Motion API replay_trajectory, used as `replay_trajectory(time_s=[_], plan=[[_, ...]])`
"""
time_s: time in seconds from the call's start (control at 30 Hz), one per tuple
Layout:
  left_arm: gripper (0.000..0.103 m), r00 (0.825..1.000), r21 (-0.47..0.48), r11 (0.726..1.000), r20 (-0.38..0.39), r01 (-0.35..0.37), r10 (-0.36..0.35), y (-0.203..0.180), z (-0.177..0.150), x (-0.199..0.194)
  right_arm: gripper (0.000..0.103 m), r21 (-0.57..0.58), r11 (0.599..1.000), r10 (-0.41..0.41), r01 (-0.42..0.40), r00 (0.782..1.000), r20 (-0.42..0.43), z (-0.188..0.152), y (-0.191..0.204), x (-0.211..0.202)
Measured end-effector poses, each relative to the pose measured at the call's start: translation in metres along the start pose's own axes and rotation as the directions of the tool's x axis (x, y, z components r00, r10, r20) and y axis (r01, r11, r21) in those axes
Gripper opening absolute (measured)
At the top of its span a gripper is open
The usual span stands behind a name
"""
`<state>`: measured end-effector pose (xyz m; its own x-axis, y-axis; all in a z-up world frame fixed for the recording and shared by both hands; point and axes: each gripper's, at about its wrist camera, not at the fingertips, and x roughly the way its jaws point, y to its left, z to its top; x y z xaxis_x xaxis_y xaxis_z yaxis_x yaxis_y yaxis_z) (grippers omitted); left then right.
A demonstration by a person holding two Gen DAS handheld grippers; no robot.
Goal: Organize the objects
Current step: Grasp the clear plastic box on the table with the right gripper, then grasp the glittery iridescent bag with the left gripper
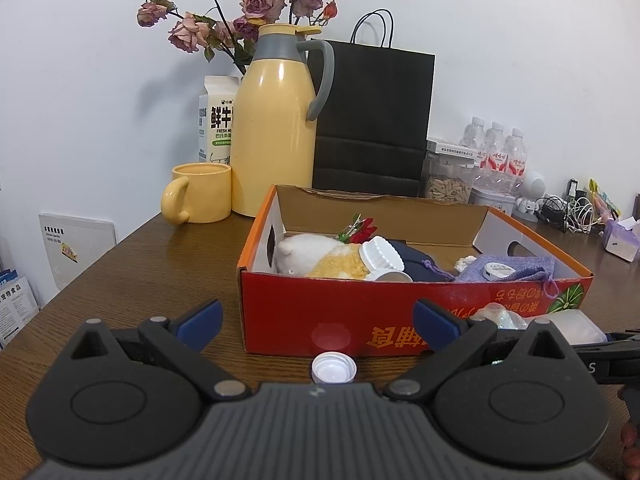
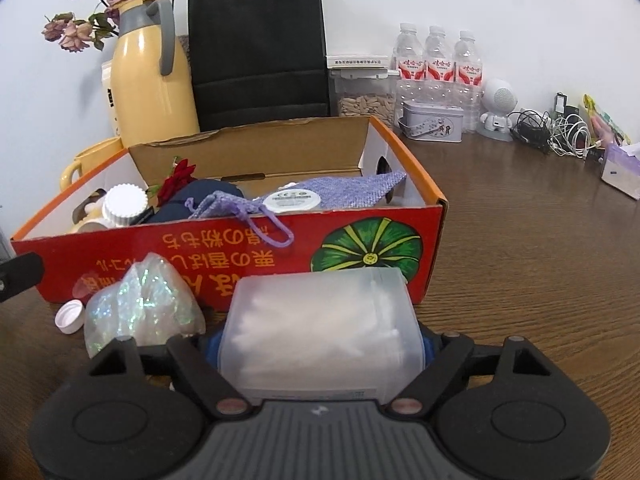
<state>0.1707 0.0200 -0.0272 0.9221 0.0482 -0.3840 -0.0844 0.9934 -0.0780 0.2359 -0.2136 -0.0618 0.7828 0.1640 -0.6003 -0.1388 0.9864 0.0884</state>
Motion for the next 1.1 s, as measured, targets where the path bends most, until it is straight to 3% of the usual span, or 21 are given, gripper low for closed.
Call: replay_trajectory(time_s=[0.37, 0.63, 0.93, 1.1], plan=[[0.103, 1.0, -0.004, 1.0, -0.012, 0.017, -0.017, -0.001, -0.002, 0.0, 0.082, -0.028, 0.999, 0.028, -0.024, 0.987, 0.16, -0.005, -0.003, -0.033], [0.103, 0.996, -0.007, 0.996, -0.017, 0.091, -0.091, -0.021, -0.001, 0.0, 0.082, -0.032, 0.999, 0.031, -0.025, 0.974, 0.226, -0.011, -0.019, -0.051], [0.103, 0.98, 0.039, 0.983, -0.093, 0.181, -0.177, -0.07, -0.005, 0.012, 0.082, -0.002, 1.0, 0.03, -0.031, 0.966, 0.258, -0.014, -0.041, -0.06], [0.103, 0.976, 0.048, 0.987, -0.16, 0.156, -0.146, -0.085, -0.006, 0.028, 0.082, 0.006, 0.999, 0.038, -0.041, 0.964, 0.265, -0.015, -0.048, -0.062]])
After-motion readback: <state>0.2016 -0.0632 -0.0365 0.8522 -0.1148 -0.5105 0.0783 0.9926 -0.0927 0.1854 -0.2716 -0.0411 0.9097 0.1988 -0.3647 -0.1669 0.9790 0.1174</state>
